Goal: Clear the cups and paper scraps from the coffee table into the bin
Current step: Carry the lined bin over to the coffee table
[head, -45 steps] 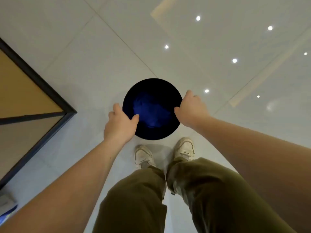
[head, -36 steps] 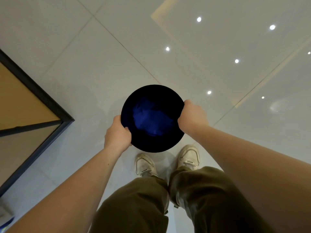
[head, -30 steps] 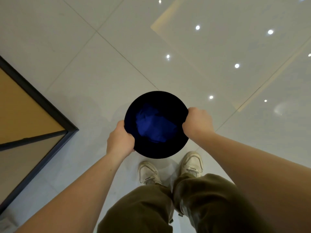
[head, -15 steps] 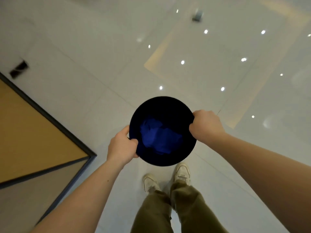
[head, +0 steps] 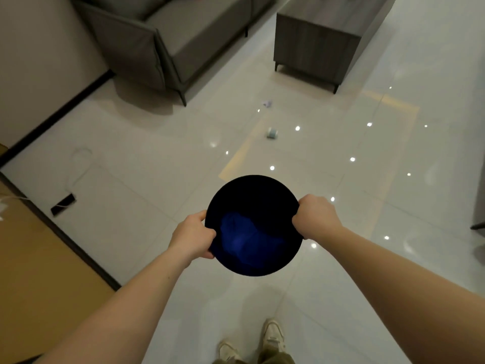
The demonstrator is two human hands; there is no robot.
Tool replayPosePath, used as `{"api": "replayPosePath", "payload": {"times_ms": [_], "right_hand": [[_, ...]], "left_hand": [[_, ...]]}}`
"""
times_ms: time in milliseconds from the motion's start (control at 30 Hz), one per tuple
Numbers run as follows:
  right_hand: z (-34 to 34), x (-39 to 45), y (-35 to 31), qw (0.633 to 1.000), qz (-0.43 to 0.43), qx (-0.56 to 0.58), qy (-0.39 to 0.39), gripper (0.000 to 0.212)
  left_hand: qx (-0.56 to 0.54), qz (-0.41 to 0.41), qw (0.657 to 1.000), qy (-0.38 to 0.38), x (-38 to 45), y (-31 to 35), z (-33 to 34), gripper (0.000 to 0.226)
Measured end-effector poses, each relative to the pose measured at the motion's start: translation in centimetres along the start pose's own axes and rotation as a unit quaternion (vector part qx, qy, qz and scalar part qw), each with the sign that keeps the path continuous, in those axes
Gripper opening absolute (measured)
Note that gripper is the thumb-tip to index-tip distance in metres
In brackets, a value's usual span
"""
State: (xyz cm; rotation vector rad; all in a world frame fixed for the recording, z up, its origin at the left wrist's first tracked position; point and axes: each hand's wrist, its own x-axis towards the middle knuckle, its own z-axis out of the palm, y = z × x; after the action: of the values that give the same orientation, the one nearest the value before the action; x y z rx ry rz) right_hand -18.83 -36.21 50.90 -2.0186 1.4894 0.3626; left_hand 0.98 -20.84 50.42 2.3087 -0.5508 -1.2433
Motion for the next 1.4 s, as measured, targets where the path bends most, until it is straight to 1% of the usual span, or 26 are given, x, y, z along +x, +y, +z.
{"api": "replayPosePath", "payload": {"times_ms": [100,267,500,667,767,967,1133,1400], "right_hand": [[-3.5,0.6,-0.3,1.000,0.000,0.000,0.020,0.015],[-7.8,2.9,-1.3,1.000,-0.003,0.004,0.022,0.017],[-11.1,8.7,-3.9,1.000,0.006,0.000,0.016,0.016],[-13.6,14.1,-6.1,1.000,0.029,0.003,0.010,0.019],[-14.8,17.4,-7.1,0.999,0.034,-0.005,0.013,0.017],[-17.8,24.1,-8.2,0.999,0.037,0.030,-0.001,0.017],[-21.4,31.2,-8.4,0.998,0.035,0.045,-0.013,0.017],[-29.8,41.9,-8.2,0.999,0.016,0.035,-0.010,0.013]], "left_hand": [[-0.006,0.018,1.000,0.002,0.1,3.3,-0.9,0.052],[0.011,0.045,0.999,0.007,1.7,7.5,-2.4,0.051],[0.010,0.046,0.999,-0.012,7.7,12.2,-5.0,0.052],[0.013,0.044,0.998,-0.035,13.2,15.9,-7.0,0.055],[0.016,0.049,0.998,-0.028,16.6,18.3,-7.9,0.057],[0.038,0.042,0.998,-0.037,22.3,23.5,-9.2,0.058],[0.034,0.027,0.998,-0.037,27.3,29.2,-9.2,0.058],[0.035,0.029,0.999,-0.029,34.7,40.2,-8.9,0.056]]}}
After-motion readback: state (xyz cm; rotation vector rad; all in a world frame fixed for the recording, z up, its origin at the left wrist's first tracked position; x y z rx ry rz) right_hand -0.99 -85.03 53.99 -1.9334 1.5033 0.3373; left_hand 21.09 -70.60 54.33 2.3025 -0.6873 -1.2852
